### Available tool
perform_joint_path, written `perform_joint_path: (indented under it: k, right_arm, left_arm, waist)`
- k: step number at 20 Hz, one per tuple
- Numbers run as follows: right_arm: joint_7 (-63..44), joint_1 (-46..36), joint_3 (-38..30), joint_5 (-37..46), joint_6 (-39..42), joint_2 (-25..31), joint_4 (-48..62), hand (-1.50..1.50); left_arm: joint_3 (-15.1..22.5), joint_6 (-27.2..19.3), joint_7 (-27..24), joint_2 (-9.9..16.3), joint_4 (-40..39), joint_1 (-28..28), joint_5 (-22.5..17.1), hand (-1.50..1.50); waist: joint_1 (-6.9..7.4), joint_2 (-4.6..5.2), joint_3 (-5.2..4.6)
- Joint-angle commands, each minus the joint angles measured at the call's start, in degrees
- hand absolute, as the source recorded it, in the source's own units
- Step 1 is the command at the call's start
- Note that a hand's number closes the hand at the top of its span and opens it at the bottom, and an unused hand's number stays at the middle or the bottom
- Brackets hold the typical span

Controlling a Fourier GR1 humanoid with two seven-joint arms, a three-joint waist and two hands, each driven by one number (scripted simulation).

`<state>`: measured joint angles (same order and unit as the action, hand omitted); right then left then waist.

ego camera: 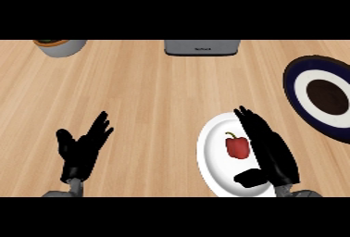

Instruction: Pick the bell pepper from the plate and place it in the plate

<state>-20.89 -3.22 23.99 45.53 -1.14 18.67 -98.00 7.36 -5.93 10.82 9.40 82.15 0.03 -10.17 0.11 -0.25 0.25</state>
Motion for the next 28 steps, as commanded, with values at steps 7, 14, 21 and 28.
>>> perform_joint_path:
  k: [7,14,21,28]
  right_arm:
    - [5.38,-3.12,-3.03,3.83,2.46,-4.51,10.24,-1.50]
    - [9.25,-3.87,-0.70,11.01,-0.11,-5.07,14.42,1.50]
    - [9.35,-2.56,-2.43,14.71,-0.30,-5.09,7.97,1.50]
    - [21.36,15.67,-1.87,5.10,-8.69,-1.31,-12.05,1.50]
  left_arm:
    - [-0.30,0.93,1.88,-2.04,-0.80,0.36,2.60,0.00]
    - [-0.96,1.60,1.15,-2.86,-1.04,0.58,2.90,0.00]
    - [-1.02,1.30,1.37,-4.12,-0.35,1.34,4.44,0.00]
    - [-1.64,1.48,0.68,-3.51,0.12,2.99,4.36,0.00]
  waist:
    - [-0.02,0.26,-0.25]
    - [-0.05,0.25,-0.25]
    - [-0.16,0.19,-0.26]
    - [-1.54,-0.11,-0.26]
